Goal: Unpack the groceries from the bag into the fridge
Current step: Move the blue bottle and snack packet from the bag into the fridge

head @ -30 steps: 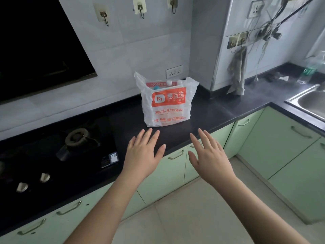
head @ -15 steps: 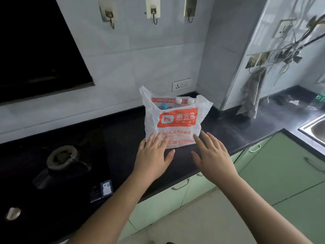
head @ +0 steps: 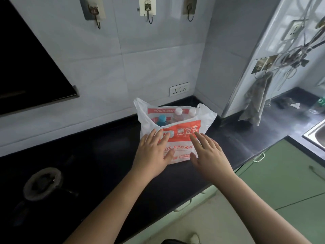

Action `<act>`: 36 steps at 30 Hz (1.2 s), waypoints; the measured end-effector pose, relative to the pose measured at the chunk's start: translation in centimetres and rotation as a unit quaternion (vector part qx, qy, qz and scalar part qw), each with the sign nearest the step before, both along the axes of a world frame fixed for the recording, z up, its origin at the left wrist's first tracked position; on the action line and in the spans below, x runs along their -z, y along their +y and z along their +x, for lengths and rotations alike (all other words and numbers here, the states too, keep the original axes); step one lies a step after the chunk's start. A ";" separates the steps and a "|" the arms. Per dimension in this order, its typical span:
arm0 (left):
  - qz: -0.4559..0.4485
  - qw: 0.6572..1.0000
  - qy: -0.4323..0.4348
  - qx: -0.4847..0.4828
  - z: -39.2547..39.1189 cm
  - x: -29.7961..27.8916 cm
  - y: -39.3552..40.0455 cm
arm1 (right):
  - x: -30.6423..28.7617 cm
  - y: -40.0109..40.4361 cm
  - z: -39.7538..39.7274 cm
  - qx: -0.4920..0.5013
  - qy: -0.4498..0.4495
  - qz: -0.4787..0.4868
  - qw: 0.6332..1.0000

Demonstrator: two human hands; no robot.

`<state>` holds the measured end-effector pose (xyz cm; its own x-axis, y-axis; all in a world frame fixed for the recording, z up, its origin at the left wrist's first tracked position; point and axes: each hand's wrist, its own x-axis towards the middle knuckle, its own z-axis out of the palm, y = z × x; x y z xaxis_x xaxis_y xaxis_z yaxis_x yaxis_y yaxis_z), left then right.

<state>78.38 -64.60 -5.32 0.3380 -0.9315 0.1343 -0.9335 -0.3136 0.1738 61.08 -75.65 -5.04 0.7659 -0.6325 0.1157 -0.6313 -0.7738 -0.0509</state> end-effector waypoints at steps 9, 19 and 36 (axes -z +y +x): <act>-0.011 0.999 -0.036 0.009 2.6 -2.8 -6.5 | 1.2 -6.8 5.8 -0.076 -0.069 -0.014 0.995; 0.090 0.996 -0.002 -0.012 3.8 -0.6 -9.7 | 3.1 -13.1 6.9 -0.147 -0.011 0.054 0.988; 0.276 0.949 0.151 0.003 2.9 5.1 -10.6 | 7.6 -15.2 6.0 -0.227 0.097 0.148 0.958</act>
